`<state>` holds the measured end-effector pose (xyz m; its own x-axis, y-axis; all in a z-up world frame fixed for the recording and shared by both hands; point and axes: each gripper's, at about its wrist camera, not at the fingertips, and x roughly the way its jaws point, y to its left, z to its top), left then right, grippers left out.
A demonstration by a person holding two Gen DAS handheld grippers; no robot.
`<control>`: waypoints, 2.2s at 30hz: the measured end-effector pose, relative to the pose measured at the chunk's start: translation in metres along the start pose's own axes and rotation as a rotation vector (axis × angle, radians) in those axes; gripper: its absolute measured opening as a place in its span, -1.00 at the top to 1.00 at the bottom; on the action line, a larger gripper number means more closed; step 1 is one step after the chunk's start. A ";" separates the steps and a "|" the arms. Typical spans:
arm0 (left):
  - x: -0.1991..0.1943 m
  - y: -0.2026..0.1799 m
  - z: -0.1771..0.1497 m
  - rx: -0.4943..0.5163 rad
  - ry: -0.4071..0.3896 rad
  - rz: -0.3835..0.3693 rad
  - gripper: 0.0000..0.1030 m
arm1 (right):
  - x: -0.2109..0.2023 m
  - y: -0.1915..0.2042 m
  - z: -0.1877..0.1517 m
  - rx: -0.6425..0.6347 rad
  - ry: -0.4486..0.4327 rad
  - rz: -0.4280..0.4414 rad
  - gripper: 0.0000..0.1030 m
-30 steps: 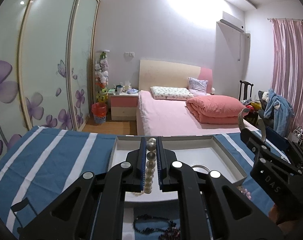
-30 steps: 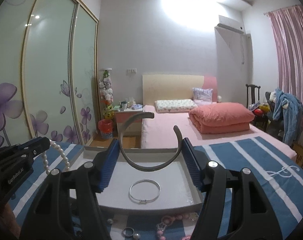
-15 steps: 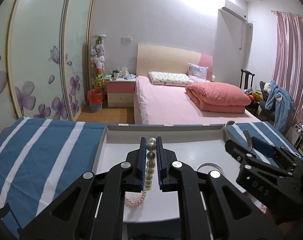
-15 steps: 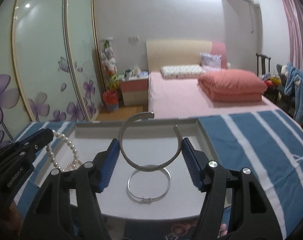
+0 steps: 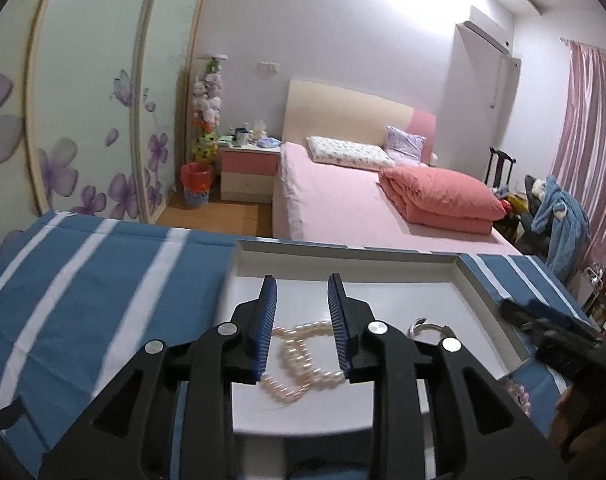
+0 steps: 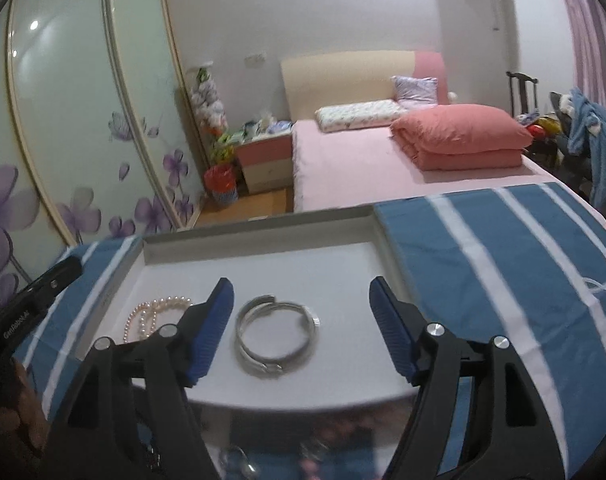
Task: Organize jewelry
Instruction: 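Lift both held pieces into the grey tray and open both tools, then move right tool to pink bead bracelet while left tool moves to black bead bracelet, then close right tool on pink bead bracelet while left tool closes on black bead bracelet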
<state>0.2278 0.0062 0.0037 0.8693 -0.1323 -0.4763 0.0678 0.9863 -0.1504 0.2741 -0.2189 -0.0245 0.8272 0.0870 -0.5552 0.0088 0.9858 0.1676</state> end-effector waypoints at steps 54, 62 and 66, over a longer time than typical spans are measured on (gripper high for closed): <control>0.013 0.000 -0.090 0.210 0.381 0.071 0.88 | -0.019 -0.050 -0.086 -0.060 0.283 -0.153 0.72; -0.001 0.033 -0.090 0.167 0.378 0.123 0.88 | -0.019 -0.050 -0.085 -0.058 0.284 -0.151 0.72; -0.003 0.034 -0.091 0.172 0.378 0.122 0.87 | -0.019 -0.050 -0.085 -0.059 0.284 -0.152 0.72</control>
<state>0.1827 0.0315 -0.0791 0.6375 -0.0085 -0.7704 0.0836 0.9948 0.0582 0.2096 -0.2579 -0.0918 0.6292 -0.0333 -0.7766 0.0807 0.9965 0.0227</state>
